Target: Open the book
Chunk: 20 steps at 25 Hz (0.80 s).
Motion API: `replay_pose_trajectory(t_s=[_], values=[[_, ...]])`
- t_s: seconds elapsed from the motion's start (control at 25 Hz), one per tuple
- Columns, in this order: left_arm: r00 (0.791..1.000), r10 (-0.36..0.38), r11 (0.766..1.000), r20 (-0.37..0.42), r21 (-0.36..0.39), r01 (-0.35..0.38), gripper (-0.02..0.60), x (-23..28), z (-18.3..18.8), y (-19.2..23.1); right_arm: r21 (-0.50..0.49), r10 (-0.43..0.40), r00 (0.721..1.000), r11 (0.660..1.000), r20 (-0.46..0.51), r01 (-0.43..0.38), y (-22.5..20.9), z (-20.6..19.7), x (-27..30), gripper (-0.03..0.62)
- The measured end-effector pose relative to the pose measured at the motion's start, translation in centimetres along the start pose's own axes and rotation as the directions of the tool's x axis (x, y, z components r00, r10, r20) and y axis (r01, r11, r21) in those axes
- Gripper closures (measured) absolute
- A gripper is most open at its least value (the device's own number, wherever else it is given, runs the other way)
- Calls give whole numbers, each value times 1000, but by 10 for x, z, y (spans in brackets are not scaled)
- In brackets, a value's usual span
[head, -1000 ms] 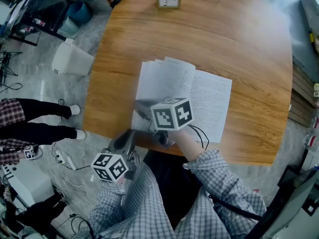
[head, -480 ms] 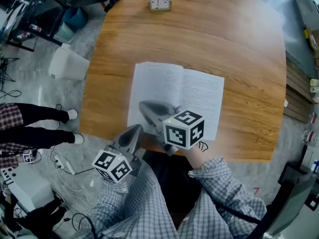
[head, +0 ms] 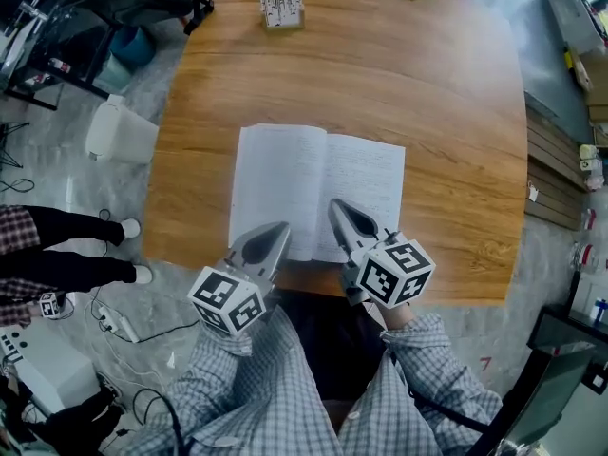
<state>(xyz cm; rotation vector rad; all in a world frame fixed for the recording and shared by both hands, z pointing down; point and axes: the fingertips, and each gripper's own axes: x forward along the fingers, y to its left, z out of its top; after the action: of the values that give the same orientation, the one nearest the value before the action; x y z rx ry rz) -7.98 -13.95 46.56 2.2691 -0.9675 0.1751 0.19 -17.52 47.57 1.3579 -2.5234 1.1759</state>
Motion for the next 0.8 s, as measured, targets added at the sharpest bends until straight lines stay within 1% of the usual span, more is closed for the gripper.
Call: replay_pose_trajectory(t_s=[0.12,0.28,0.4,0.48,0.64,0.8], values=[[1000,-20,998,23,55,19,572,5,16,-15,17,-56,996,998,62,55,-14,18,-30,576],[998,-36,990,56,139,28,572,5,41,-33,-44,-101,984,993,150,109,-15,52,-63,576],[995,-51,981,85,188,34,572,4,61,-47,-117,-115,972,983,203,141,-9,77,-82,576],[993,-58,978,108,206,35,572,4,73,-54,-152,-123,961,975,247,164,-4,95,-95,576],[987,-75,971,140,236,41,572,1,94,-69,-181,-122,931,964,343,193,6,128,-119,576],[974,-127,955,185,288,70,572,-1,123,-89,-170,-106,904,967,414,191,15,154,-140,576]])
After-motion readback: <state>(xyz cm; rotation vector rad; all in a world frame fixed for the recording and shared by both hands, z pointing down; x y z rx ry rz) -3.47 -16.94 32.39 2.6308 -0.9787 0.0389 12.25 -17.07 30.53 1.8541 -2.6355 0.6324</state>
